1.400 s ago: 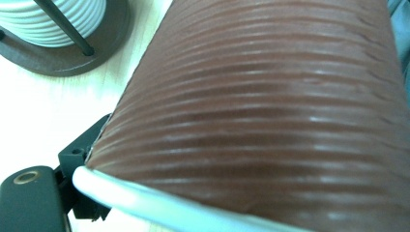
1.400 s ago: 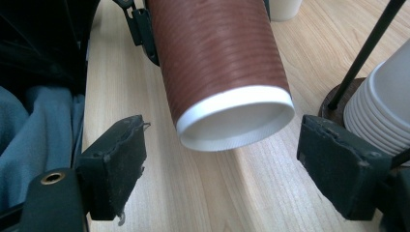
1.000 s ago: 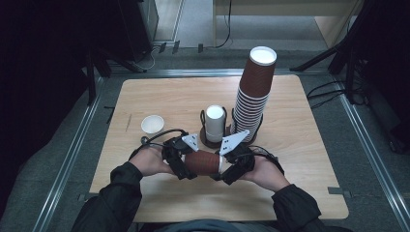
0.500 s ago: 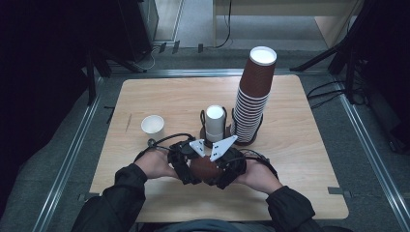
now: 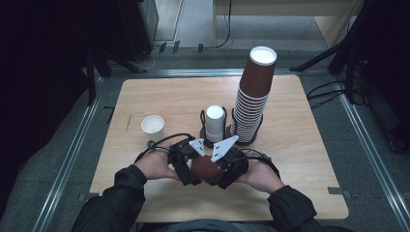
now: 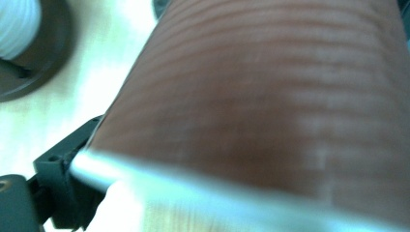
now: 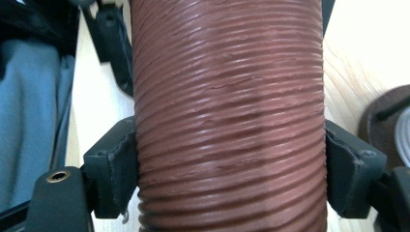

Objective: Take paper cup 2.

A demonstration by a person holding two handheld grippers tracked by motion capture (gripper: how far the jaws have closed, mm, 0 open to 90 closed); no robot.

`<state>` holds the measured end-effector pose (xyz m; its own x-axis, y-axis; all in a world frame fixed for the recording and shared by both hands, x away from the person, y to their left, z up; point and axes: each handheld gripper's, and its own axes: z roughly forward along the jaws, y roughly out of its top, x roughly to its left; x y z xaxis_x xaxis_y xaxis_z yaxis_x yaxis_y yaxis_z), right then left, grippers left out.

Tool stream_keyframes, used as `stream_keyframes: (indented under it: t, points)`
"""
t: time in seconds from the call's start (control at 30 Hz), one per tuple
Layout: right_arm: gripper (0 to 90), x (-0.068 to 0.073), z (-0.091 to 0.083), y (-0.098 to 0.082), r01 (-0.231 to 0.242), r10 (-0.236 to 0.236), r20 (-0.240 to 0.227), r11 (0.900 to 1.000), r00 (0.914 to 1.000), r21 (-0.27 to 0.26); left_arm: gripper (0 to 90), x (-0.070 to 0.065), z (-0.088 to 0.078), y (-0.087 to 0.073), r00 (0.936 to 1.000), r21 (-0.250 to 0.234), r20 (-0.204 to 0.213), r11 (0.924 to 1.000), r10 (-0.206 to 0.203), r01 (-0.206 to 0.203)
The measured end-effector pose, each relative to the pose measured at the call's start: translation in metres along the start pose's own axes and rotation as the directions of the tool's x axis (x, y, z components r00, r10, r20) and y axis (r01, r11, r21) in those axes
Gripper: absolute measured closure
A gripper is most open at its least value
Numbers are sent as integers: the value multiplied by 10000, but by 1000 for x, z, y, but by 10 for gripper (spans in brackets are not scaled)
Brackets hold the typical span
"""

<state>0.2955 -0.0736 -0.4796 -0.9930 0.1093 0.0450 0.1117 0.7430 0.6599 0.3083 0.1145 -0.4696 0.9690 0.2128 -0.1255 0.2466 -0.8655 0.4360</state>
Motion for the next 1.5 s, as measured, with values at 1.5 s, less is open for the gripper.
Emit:
stream_keyframes:
  t: [1.5]
  points:
    - [195,-8,-34,-13,-183,189,8,9751,9998,-2210,0,6,-30,-9,9846,-3657,1408,9187,-1040,1493]
